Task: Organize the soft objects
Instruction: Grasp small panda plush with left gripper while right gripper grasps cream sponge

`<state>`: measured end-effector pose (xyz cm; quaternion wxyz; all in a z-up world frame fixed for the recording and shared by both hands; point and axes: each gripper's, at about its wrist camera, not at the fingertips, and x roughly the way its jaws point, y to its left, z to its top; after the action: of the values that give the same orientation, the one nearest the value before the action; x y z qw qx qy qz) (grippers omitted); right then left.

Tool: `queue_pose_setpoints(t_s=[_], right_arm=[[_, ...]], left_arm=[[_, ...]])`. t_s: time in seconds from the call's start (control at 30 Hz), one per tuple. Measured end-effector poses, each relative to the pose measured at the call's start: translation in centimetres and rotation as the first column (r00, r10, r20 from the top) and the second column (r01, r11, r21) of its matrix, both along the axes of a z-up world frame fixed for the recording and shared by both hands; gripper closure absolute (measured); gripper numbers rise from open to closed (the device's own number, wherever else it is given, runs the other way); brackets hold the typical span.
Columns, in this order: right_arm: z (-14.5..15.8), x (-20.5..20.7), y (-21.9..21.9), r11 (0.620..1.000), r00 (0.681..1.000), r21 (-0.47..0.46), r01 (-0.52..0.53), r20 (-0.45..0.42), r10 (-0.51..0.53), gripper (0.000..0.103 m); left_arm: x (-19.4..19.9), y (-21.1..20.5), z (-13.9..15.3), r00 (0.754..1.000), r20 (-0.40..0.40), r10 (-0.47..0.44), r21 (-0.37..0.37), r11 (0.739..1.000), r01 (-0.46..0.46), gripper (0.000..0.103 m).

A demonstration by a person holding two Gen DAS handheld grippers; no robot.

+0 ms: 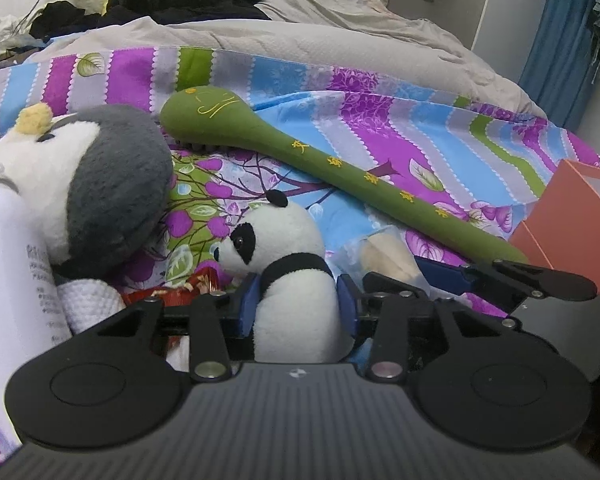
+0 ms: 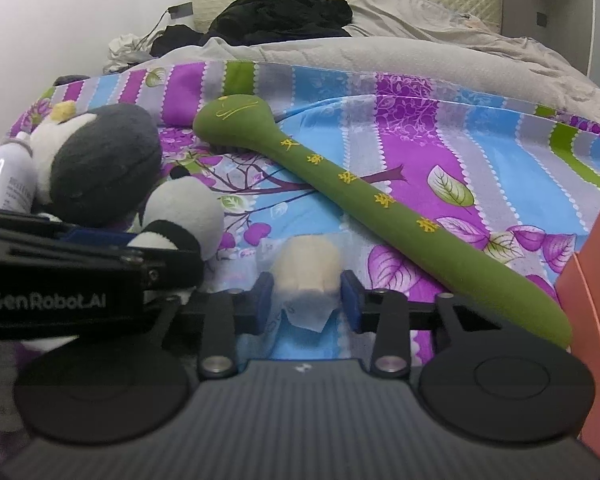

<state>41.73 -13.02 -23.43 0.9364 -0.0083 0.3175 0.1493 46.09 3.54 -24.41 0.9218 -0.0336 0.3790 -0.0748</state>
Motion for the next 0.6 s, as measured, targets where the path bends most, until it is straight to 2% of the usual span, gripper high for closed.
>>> queue_pose_setpoints(t_s=[0.2, 0.6], right_arm=[[0.7, -1.5, -0.8, 1.000, 1.000, 0.010, 0.010, -0.024, -0.010, 0.075], [2.9, -7.0, -3.1, 1.000, 0.999, -0.006, 0.022, -0.035, -0.022, 0.076]], left_arm=[[-1.7, 0.2, 1.1, 1.000, -0.001, 0.017, -0.013, 1.000, -0.017, 0.056], [-7.0, -0.1, 3.9, 0.999, 0.001, 0.033, -0.048, 0.998, -0.033, 0.056]])
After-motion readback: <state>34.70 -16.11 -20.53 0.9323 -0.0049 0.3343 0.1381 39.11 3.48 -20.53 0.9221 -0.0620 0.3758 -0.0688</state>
